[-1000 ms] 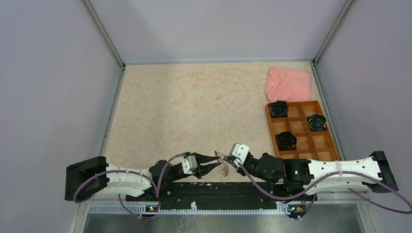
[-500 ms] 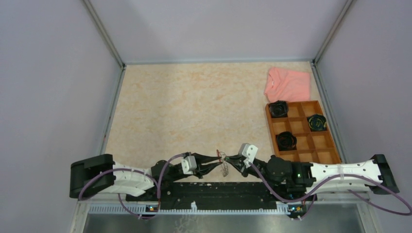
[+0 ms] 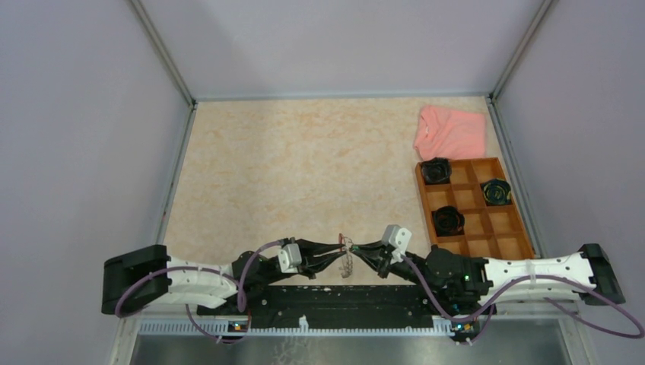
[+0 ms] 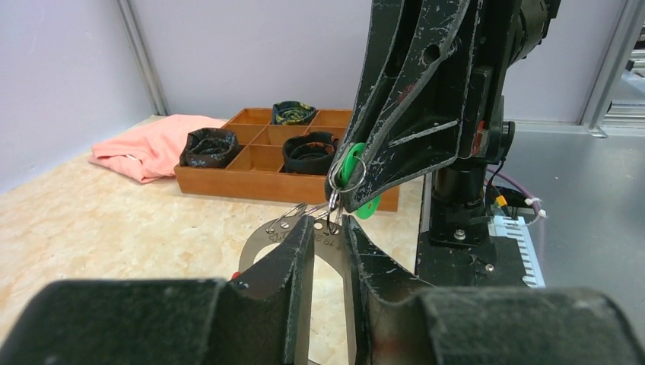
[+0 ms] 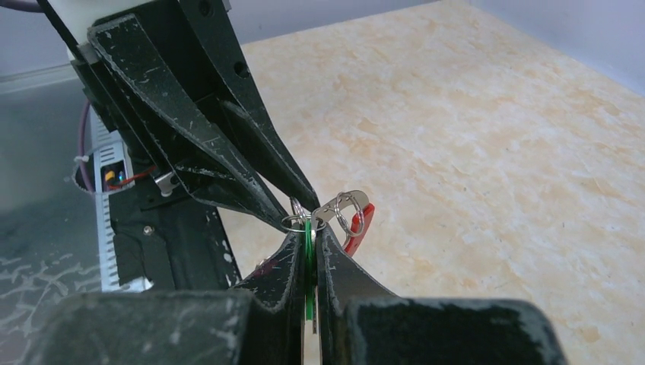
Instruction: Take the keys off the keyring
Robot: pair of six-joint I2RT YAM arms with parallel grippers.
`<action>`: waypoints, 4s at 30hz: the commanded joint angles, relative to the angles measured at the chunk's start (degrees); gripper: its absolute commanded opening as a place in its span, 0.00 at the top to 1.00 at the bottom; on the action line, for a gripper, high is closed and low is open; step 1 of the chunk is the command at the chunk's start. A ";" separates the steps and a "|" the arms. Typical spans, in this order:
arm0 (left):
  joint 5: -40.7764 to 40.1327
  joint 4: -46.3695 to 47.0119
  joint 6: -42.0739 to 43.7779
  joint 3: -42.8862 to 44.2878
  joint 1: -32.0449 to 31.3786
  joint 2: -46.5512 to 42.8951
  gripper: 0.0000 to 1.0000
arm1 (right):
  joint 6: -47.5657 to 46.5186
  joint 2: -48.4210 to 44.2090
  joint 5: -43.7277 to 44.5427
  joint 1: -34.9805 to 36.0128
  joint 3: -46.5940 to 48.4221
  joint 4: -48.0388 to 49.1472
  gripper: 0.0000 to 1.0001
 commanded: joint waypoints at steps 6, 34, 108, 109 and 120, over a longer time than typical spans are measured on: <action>1.13 -0.23 0.11 -1.81 -0.21 -0.82 0.76 | 0.71 -1.56 -1.41 0.87 -1.08 8.66 1.00; 5.07 9.27 -1.61 -1.35 -0.21 3.87 0.76 | 0.74 -3.49 -2.17 0.86 -2.44 9.09 1.00; -2.13 -29.51 10.40 7.01 -0.37 -4.50 1.00 | 9.32 19.55 3.46 0.87 19.00 -28.10 1.00; -2.04 -29.43 10.79 7.00 -0.45 -4.32 1.00 | 9.46 20.31 3.51 0.87 19.88 -29.19 1.00; -1.15 -26.37 14.92 5.86 -3.14 -3.35 1.00 | 13.95 26.17 -3.10 -5.23 25.94 -36.03 1.00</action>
